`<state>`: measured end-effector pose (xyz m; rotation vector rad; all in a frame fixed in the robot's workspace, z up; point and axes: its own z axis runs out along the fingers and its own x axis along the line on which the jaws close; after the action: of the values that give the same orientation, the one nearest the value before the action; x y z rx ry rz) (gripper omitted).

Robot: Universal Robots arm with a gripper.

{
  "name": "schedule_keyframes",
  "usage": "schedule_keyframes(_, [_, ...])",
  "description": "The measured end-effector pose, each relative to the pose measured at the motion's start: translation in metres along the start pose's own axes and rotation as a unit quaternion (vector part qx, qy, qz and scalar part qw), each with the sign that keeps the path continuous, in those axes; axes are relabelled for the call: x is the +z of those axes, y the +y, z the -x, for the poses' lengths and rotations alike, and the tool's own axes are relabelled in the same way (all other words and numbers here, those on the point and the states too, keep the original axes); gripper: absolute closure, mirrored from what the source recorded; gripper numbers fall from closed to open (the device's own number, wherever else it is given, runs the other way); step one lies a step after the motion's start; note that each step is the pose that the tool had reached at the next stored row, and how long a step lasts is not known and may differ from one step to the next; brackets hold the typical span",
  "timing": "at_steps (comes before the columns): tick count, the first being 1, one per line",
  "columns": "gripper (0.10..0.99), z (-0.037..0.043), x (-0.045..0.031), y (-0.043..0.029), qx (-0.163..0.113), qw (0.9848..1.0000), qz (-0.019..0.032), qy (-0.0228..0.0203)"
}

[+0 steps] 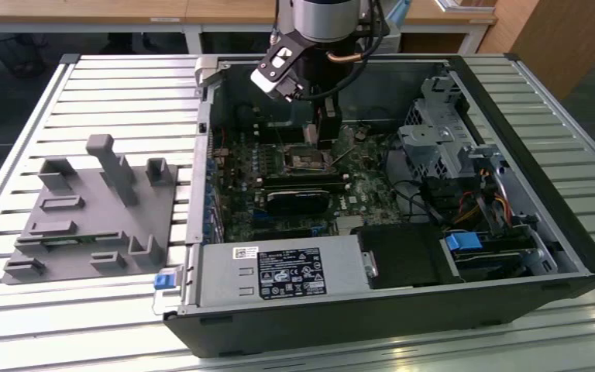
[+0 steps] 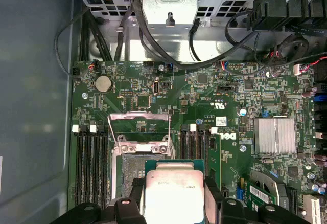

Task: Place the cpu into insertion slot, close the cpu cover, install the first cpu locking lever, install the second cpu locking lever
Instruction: 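Place the cpu into insertion slot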

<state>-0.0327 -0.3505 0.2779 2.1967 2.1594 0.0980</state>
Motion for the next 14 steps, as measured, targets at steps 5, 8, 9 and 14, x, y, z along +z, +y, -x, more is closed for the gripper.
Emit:
schedule_keyframes(5, [0.545,0.0000,0.0011,-0.0001,0.000,1.0000,0.0000,0.0001])
schedule_keyframes(8, [0.545,0.0000,0.0024,-0.0002,0.000,1.0000,0.0000,0.0000])
schedule_keyframes(9, [0.545,0.0000,0.0029,-0.0003,0.000,1.0000,0.0000,0.0001])
schedule_keyframes(14, [0.545,0.0000,0.0051,-0.0005,0.000,1.0000,0.0000,0.0000])
